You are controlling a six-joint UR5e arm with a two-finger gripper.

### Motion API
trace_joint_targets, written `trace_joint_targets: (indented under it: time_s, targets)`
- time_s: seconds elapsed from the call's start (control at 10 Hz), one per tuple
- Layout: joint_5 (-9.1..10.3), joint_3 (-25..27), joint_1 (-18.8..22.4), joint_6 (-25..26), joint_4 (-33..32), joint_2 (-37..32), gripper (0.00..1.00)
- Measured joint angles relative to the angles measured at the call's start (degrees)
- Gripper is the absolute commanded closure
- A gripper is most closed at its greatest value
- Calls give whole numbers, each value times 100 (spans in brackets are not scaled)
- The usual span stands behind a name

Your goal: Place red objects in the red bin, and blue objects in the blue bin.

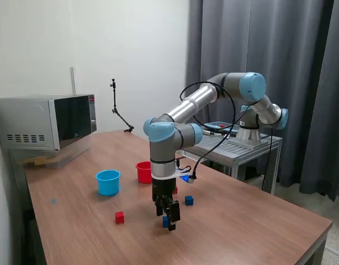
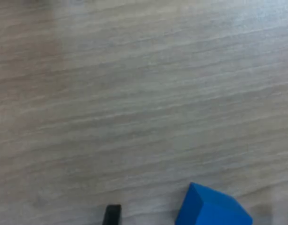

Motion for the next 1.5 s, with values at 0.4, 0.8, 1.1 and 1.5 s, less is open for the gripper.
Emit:
trace_joint_targets:
  time_s: [0.4,0.8,1.1,1.5]
  targets:
    - [-1,-11,5,24,6,-5,0]
    - [-1,-19,6,35,7,-5,100]
    - [-1,-17,6,36,14,-7,100]
    - [0,-2,4,36,29,-10,100]
